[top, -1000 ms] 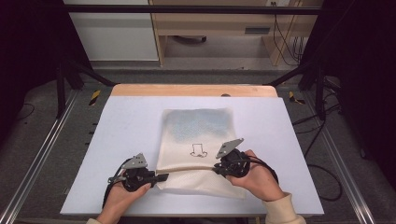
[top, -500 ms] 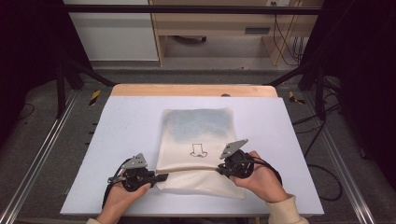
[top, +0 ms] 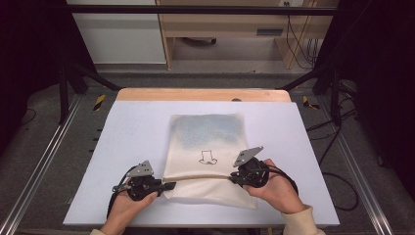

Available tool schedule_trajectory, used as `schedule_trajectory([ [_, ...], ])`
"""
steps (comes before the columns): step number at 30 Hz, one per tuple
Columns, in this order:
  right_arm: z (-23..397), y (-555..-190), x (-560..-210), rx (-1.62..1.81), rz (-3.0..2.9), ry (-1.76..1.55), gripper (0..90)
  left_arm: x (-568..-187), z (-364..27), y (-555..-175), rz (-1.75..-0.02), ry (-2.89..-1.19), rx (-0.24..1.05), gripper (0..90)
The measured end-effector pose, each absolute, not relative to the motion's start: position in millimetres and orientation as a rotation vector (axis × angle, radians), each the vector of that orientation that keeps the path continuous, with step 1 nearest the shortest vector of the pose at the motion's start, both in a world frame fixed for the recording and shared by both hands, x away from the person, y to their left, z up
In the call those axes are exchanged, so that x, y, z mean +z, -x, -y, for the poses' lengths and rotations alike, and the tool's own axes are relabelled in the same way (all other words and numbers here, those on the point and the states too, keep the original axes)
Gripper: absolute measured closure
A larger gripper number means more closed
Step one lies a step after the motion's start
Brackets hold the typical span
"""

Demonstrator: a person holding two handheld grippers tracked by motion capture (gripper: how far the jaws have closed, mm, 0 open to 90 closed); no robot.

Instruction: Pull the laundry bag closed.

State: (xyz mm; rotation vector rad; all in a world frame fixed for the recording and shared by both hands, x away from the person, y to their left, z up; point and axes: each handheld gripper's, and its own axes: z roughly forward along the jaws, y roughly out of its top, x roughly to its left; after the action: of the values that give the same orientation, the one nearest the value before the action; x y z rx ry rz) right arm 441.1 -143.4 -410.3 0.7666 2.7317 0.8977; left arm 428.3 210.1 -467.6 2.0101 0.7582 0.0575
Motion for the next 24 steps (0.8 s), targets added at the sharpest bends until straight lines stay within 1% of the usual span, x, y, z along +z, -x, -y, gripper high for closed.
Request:
schedule_trajectory([
  [24,159,-437,-411,0.899,-2.712,-0.798,81.8,-467,-211,-429,-0.762,-2.006,0.062,82.3],
])
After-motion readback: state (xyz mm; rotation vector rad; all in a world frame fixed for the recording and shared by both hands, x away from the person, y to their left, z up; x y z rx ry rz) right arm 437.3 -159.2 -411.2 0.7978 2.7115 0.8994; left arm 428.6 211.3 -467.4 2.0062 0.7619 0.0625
